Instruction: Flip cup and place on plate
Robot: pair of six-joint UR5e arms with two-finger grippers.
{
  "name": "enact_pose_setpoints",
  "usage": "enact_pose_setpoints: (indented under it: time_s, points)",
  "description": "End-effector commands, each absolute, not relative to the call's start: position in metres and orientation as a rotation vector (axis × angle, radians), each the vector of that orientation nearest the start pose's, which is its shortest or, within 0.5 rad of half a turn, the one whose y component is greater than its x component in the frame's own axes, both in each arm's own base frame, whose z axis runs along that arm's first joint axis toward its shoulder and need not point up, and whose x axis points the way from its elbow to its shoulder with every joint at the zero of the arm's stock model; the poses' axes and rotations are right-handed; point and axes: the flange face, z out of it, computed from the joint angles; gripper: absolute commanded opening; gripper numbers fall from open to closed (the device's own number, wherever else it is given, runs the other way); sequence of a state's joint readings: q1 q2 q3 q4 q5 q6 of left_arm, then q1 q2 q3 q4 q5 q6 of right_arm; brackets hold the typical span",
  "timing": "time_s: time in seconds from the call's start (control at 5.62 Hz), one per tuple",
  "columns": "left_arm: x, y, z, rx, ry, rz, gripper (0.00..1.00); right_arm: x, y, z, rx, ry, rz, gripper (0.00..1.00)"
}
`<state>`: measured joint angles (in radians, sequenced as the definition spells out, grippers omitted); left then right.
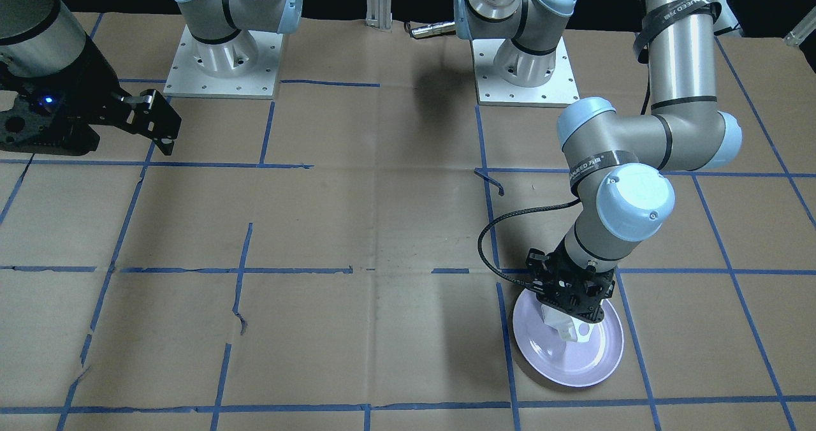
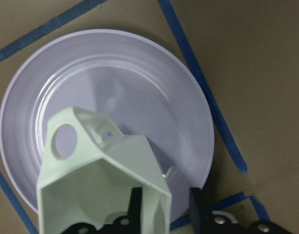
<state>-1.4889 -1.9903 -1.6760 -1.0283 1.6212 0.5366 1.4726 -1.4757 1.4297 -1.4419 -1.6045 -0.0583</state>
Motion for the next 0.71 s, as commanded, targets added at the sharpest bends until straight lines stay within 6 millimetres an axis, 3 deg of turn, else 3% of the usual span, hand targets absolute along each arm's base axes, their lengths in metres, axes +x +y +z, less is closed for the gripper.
enact_pose_setpoints:
  time_s: [0.0, 0.18, 0.53]
  points:
    - [-0.090, -0.617, 0.291, 0.531, 3.041, -0.019, 0.97, 0.078, -0.533, 0.496, 0.061, 3.165, 0.135, 1.00]
    - [-0.103, -0.605, 0.328, 0.355, 3.081, 0.005, 0.97, 0.078, -0.533, 0.496, 0.061, 3.165, 0.135, 1.00]
    - [-0.137, -0.573, 0.425, 0.220, 3.142, 0.064, 0.98, 0.078, -0.533, 0.496, 0.061, 3.165, 0.135, 1.00]
